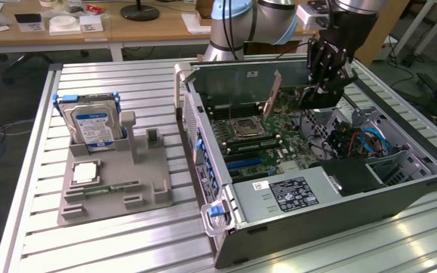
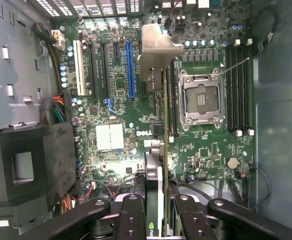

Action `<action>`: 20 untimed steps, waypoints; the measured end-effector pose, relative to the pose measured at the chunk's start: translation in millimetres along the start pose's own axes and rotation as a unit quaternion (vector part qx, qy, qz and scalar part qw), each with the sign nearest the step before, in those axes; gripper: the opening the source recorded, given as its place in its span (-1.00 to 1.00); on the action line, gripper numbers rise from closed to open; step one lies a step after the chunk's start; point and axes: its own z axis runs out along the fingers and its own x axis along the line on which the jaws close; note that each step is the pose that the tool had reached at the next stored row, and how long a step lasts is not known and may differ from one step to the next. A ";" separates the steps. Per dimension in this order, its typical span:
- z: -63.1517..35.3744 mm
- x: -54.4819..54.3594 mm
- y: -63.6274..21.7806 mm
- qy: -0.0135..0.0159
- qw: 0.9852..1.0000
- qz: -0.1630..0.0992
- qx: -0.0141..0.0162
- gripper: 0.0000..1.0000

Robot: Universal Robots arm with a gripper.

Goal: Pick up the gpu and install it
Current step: 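Insert the gpu into the slot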

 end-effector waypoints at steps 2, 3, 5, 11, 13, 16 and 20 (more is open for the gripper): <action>0.2 0.0 0.0 0.000 1.000 0.000 0.000 -0.46; 0.2 0.0 0.0 0.000 1.000 0.000 0.000 -0.46; 0.3 0.0 0.0 0.000 1.000 0.000 0.000 -0.46; 1.7 0.1 0.1 0.000 1.000 0.000 0.000 -0.46; 1.8 0.1 0.1 0.000 1.000 0.000 0.000 -0.46; 1.9 0.1 0.1 0.000 1.000 0.000 0.000 -0.46; 2.5 0.0 0.1 0.000 1.000 0.000 0.000 -0.46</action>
